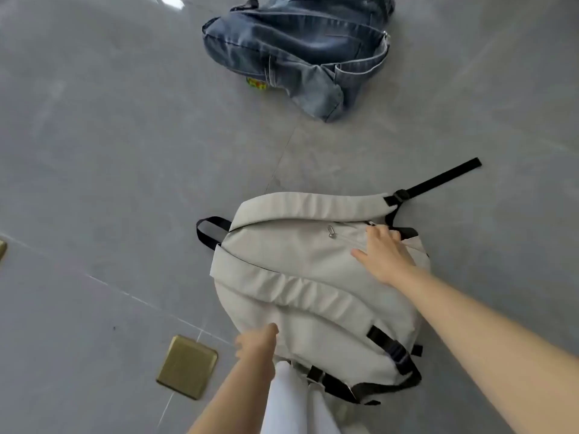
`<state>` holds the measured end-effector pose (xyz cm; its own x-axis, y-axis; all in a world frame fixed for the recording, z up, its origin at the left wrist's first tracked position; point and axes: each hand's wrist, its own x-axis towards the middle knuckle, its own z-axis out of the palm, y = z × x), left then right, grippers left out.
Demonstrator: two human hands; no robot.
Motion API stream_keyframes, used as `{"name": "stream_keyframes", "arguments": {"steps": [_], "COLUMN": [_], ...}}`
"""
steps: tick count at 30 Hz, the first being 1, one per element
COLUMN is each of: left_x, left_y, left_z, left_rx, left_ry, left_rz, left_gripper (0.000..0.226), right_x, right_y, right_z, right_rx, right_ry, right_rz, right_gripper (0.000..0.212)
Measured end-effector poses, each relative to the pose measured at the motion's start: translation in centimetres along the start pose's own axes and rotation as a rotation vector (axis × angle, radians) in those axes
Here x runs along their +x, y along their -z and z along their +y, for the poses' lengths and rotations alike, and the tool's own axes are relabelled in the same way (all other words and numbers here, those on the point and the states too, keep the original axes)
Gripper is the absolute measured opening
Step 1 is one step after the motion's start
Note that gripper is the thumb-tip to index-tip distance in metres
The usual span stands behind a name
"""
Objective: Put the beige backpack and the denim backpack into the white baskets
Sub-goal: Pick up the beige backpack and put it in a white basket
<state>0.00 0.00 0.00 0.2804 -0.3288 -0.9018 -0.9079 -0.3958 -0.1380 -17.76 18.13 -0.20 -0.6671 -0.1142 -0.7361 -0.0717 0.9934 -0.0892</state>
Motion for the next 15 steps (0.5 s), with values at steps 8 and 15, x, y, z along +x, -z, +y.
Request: {"name": "stream_keyframes", "arguments": {"steps": [8, 15], "left_x": [2.3, 0.5], "left_y": [-1.1, -0.2], "left_z": [0.5, -0.1], "left_rx": [-0.298, -0.438], "left_ry": [0.016, -0.04], "left_rz": [-0.114, -0.155], "left_gripper": [0.032, 0.013], "right_x": [2.6, 2.0], "right_y": [-1.9, -0.4], "right_z": [0.6, 1.3], "right_rx": [-0.08, 0.004], "right_ry": [-0.031, -0.057], "right_rz": [0.024, -0.016], "right_gripper": [0.067, 0.036]}}
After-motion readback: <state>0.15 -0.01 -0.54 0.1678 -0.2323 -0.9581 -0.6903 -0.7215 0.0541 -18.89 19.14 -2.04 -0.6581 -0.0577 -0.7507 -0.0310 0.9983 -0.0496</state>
